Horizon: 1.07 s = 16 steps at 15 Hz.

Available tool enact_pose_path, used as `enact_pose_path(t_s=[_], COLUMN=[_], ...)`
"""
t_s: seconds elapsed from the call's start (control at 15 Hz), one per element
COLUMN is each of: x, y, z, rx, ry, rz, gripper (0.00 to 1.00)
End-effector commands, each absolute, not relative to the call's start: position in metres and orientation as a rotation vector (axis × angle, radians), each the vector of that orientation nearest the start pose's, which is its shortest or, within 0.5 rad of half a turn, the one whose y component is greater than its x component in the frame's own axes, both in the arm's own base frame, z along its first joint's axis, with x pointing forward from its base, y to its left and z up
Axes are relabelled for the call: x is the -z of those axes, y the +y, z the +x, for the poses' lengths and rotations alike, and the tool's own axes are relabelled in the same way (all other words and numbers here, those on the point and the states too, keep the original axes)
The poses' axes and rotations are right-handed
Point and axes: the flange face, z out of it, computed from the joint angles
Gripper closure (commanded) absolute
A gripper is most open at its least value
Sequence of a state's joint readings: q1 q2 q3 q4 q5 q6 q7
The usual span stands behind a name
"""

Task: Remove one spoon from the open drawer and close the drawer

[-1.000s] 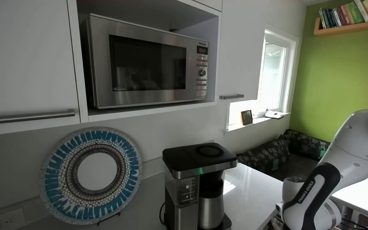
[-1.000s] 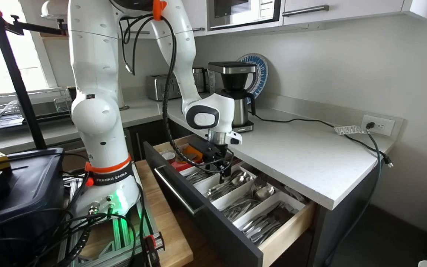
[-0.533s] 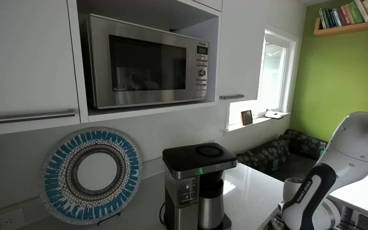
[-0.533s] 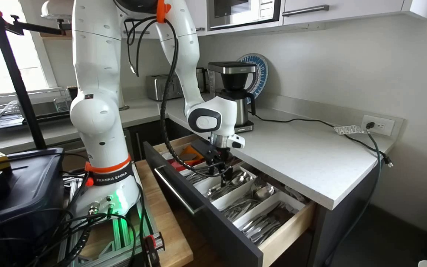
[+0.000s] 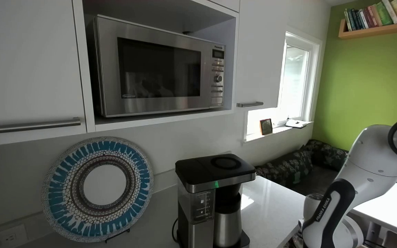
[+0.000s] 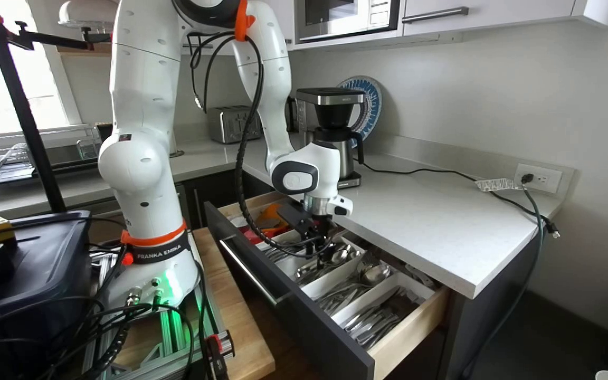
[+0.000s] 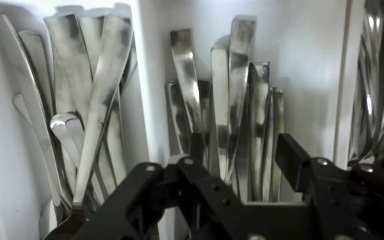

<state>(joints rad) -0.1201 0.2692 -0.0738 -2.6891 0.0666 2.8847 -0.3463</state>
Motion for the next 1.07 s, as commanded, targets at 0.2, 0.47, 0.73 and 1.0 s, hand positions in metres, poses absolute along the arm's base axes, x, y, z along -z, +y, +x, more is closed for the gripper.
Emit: enact_pose_path(t_s=[0.2,0.47,0.73,1.0], x=[-0.126,-0.122,-0.120,-0.114], y=[-0.079,-0.075,-0.075,-0.078], z=[0.396,0.400,0.403,0.405], rx=[-0.067,-0.049,-0.046,-0.066], ry=[-0.143,-0.168,-0.184,-0.186], rz=[-3.137,-3.136,-3.145,-3.161], gripper=[0.31,0.55,0.95,0.98])
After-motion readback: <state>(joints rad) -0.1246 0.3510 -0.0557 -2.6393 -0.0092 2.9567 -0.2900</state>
